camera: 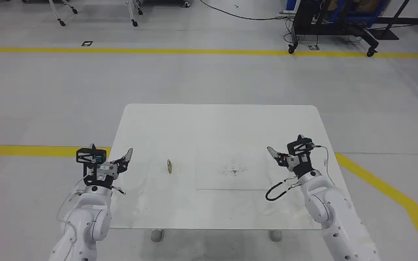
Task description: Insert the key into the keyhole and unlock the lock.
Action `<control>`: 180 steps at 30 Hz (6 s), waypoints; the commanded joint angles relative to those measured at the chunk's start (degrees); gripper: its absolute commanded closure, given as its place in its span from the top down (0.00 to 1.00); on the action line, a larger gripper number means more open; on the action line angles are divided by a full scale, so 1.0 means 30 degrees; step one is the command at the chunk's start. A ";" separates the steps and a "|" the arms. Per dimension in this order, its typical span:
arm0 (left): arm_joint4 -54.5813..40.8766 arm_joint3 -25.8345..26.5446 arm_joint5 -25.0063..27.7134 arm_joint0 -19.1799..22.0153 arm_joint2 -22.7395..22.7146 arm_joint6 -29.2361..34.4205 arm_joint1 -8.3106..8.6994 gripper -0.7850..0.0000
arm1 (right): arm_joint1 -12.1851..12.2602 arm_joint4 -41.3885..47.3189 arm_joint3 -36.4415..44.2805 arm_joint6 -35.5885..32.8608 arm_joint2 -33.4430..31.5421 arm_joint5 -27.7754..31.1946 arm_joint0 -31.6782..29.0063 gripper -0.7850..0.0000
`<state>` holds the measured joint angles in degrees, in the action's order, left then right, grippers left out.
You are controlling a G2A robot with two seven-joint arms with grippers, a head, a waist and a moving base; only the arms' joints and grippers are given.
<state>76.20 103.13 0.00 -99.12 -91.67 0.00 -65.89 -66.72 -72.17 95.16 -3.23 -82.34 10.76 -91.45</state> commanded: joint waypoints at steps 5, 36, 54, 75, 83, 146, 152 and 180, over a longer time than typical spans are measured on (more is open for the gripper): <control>0.0000 0.0000 0.0000 0.0000 0.0000 0.0000 0.0000 1.00 | -0.0150 0.0555 -0.0881 -0.0581 0.1205 0.0748 0.0890 1.00; 0.0000 0.0000 0.0000 0.0000 0.0000 0.0000 0.0000 1.00 | -0.0072 -0.1147 -0.9985 0.1609 0.4220 1.3078 0.6928 0.75; 0.0000 0.0000 0.0000 0.0000 0.0000 0.0000 0.0000 1.00 | -0.0187 -0.4932 -1.1688 0.4089 0.6717 1.3903 0.8784 0.16; 0.0000 0.0000 0.0000 0.0000 0.0000 0.0000 0.0000 1.00 | 0.0466 -0.4695 -0.9186 0.5555 0.5764 1.3717 0.7706 0.00; 0.0000 0.0000 0.0000 0.0000 0.0000 0.0000 0.0000 1.00 | 0.0751 0.2997 -0.7886 0.7696 0.4656 1.5748 0.6241 0.00; -3.0752 -0.6917 1.3308 0.7900 0.6357 1.7027 -0.0830 0.61 | -0.0997 2.7868 -0.8101 -0.2712 1.2726 1.3542 0.8173 0.00; -2.9700 -0.6845 1.2984 0.8073 0.6913 1.6615 -0.0840 0.58 | -0.0944 2.7734 -0.7337 -0.3283 1.2257 1.3143 0.7743 0.00; -2.7428 -0.6322 1.2753 0.7912 0.7479 1.5004 -0.0570 0.00 | -0.1129 2.6376 -0.6529 -0.3647 1.0793 1.1592 0.6678 0.00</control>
<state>-6.10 84.15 38.28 -75.39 -69.28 45.05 -67.63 -70.09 6.98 75.50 -14.03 -49.89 45.62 -71.36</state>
